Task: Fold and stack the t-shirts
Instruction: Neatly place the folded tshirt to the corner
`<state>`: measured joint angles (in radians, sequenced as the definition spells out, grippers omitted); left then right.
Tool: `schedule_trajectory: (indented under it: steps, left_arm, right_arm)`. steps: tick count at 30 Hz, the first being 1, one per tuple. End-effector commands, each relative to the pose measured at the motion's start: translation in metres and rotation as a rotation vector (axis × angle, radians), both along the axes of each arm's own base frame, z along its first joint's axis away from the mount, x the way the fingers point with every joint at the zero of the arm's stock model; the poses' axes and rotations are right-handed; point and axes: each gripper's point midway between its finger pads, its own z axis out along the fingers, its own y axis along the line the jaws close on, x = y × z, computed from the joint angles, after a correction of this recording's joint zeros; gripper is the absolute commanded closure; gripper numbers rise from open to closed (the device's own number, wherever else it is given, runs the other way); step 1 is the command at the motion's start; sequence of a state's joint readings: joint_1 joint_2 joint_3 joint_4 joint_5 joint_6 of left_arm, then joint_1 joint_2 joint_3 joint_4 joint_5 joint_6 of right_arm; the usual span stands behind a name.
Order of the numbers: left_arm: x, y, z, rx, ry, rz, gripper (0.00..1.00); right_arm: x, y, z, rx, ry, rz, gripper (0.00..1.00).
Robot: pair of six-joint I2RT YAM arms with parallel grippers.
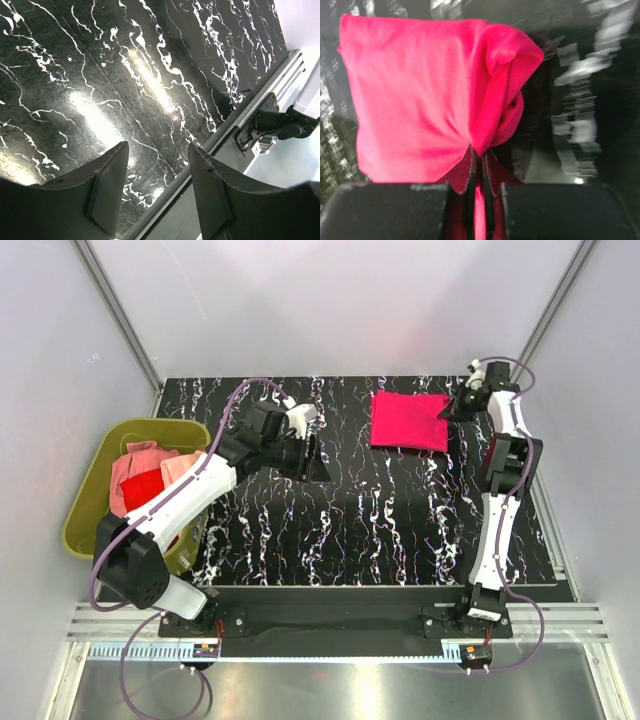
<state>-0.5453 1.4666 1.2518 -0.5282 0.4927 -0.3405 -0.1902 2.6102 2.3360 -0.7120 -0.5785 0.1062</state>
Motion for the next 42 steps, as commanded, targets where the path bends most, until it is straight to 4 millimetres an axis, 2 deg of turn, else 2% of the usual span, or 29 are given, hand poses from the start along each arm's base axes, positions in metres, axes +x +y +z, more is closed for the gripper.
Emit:
schedule_trajectory:
  steps: [1, 2, 4, 5, 7, 11, 12, 14, 19, 20, 27, 28, 29, 31, 32, 33, 34, 35, 36, 37, 38, 40, 41, 42]
  left_arm:
    - [0.001, -0.007, 0.005, -0.042, -0.004, -0.027, 0.44]
    - [0.002, -0.007, 0.006, -0.043, -0.004, -0.027, 0.44]
    - [0.002, -0.008, 0.005, -0.045, 0.002, -0.031, 0.44]
    - [0.002, -0.009, 0.004, -0.046, 0.004, -0.033, 0.44]
    - [0.002, -0.009, 0.003, -0.047, 0.010, -0.036, 0.44]
    - [0.001, -0.011, 0.000, -0.049, 0.023, -0.046, 0.44]
    - [0.001, -0.011, 0.000, -0.049, 0.023, -0.046, 0.44]
    - [0.001, -0.011, 0.000, -0.047, 0.022, -0.047, 0.44]
    - [0.002, -0.011, 0.000, -0.043, 0.019, -0.045, 0.44]
    - [0.001, -0.012, -0.002, -0.043, 0.029, -0.048, 0.44]
    - [0.001, -0.014, -0.014, -0.038, 0.066, -0.055, 0.44]
    - [0.002, -0.015, -0.013, -0.043, 0.065, -0.057, 0.44]
    - [0.000, -0.016, -0.014, -0.046, 0.074, -0.062, 0.44]
    - [0.001, -0.018, -0.013, -0.055, 0.077, -0.066, 0.44]
    - [0.000, -0.019, -0.012, -0.063, 0.081, -0.070, 0.44]
    - [-0.001, -0.019, -0.011, -0.068, 0.081, -0.073, 0.44]
    - [-0.002, -0.018, -0.011, -0.070, 0.081, -0.074, 0.43]
    - [-0.003, -0.019, -0.009, -0.074, 0.075, -0.075, 0.43]
    - [-0.004, -0.018, -0.005, -0.079, 0.064, -0.074, 0.44]
    - [-0.004, -0.017, -0.002, -0.081, 0.054, -0.073, 0.43]
    - [-0.004, -0.015, -0.001, -0.077, 0.043, -0.067, 0.43]
    - [-0.005, -0.014, 0.007, -0.087, 0.022, -0.065, 0.43]
    - [-0.006, -0.014, 0.011, -0.093, 0.016, -0.067, 0.43]
    - [-0.007, -0.015, 0.017, -0.106, 0.004, -0.071, 0.43]
  right_arm:
    - [0.010, -0.040, 0.009, -0.087, -0.035, -0.030, 0.98]
    - [0.010, -0.048, 0.001, -0.108, -0.023, -0.037, 0.98]
    - [0.018, -0.064, 0.010, -0.134, -0.063, -0.058, 0.98]
    - [0.022, -0.072, 0.009, -0.161, -0.076, -0.069, 0.98]
    - [0.028, -0.088, 0.021, -0.152, -0.118, -0.094, 0.98]
    - [0.035, -0.124, 0.026, -0.235, -0.153, -0.169, 0.98]
    - [0.038, -0.130, 0.034, -0.236, -0.179, -0.173, 0.98]
    - [0.044, -0.142, 0.037, -0.280, -0.233, -0.153, 0.98]
    - [0.057, -0.158, 0.036, -0.374, -0.300, -0.136, 0.98]
    - [0.059, -0.160, 0.029, -0.374, -0.300, -0.141, 0.98]
    - [0.080, -0.178, 0.031, -0.453, -0.403, -0.163, 0.96]
    - [0.083, -0.182, 0.035, -0.469, -0.421, -0.171, 0.94]
    - [0.084, -0.189, 0.036, -0.506, -0.417, -0.192, 0.83]
    - [0.083, -0.197, 0.039, -0.541, -0.411, -0.212, 0.73]
    - [0.081, -0.200, 0.053, -0.565, -0.421, -0.222, 0.67]
    - [0.078, -0.201, 0.050, -0.567, -0.403, -0.226, 0.59]
    - [0.078, -0.202, 0.057, -0.570, -0.409, -0.242, 0.50]
    - [0.076, -0.203, 0.083, -0.579, -0.434, -0.271, 0.45]
    - [0.071, -0.202, 0.077, -0.571, -0.407, -0.281, 0.35]
    - [0.070, -0.203, 0.087, -0.570, -0.419, -0.302, 0.31]
    - [0.065, -0.204, 0.113, -0.565, -0.437, -0.346, 0.28]
    - [0.059, -0.201, 0.127, -0.544, -0.425, -0.373, 0.26]
    - [0.053, -0.196, 0.143, -0.516, -0.421, -0.397, 0.26]
    - [0.050, -0.187, 0.145, -0.504, -0.409, -0.397, 0.26]
